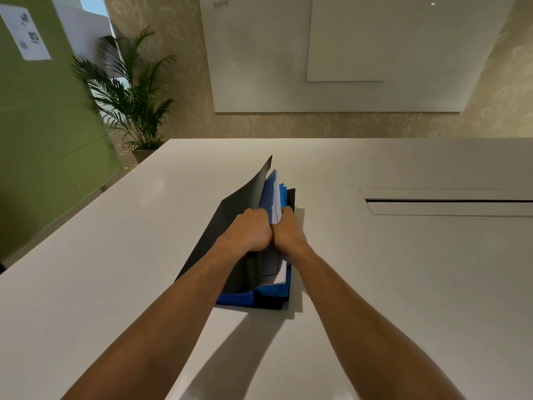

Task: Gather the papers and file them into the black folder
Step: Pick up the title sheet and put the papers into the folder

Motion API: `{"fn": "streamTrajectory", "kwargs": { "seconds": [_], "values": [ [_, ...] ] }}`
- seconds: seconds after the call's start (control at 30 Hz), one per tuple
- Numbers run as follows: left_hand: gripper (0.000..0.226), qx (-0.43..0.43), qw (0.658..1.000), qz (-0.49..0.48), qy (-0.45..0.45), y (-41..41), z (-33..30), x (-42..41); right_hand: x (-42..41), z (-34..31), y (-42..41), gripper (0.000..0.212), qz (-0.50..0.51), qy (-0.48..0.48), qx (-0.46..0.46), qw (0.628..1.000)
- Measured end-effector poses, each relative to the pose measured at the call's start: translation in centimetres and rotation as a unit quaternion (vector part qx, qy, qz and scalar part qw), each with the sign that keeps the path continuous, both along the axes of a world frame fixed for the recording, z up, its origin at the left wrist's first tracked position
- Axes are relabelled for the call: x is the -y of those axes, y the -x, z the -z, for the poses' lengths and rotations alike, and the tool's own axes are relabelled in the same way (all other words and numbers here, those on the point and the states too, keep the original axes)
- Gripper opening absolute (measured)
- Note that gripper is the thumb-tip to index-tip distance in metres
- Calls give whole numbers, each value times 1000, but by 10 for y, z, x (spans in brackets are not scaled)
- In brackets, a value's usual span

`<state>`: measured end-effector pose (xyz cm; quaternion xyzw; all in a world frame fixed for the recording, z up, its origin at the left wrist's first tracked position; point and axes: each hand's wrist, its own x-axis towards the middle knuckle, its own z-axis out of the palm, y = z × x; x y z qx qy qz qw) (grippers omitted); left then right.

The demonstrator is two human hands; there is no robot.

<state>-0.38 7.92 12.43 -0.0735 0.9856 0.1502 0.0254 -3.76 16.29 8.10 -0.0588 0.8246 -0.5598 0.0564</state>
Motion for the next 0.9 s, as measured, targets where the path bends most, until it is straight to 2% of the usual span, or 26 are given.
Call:
{"fn": "streamTrajectory", "kwargs": {
  "seconds": [0.1, 0.23, 0.3, 0.37, 0.5, 0.67, 0.8, 0.9],
  "values": [
    [29, -10, 1000, 1, -22, 2, -6, -5, -2, 8, 4, 32, -40, -53, -4, 998],
    [27, -19, 998, 10, -51, 6, -8, -13, 0, 19, 5, 43, -87, -178, -19, 980],
    [28, -10, 999, 16, -47, 6, -6, -18, -3, 23, 7, 44, -81, -182, -21, 980],
    [34, 5, 999, 25, -45, 5, -4, -22, -13, 23, 8, 43, -60, -205, -67, 975],
    [37, 17, 998, 30, -52, 9, 4, -30, -37, 26, 9, 38, 3, -307, -157, 939],
    [53, 31, 996, 60, -62, 15, 23, -40, -69, 39, 12, 38, 91, -295, -155, 938],
    [66, 8, 997, 79, -21, 14, 40, -51, -78, 53, 18, 28, 66, -246, -128, 959],
    [57, -14, 998, 66, -10, 15, 49, -54, -81, 58, 18, 26, 4, -231, -128, 965]
  ]
}}
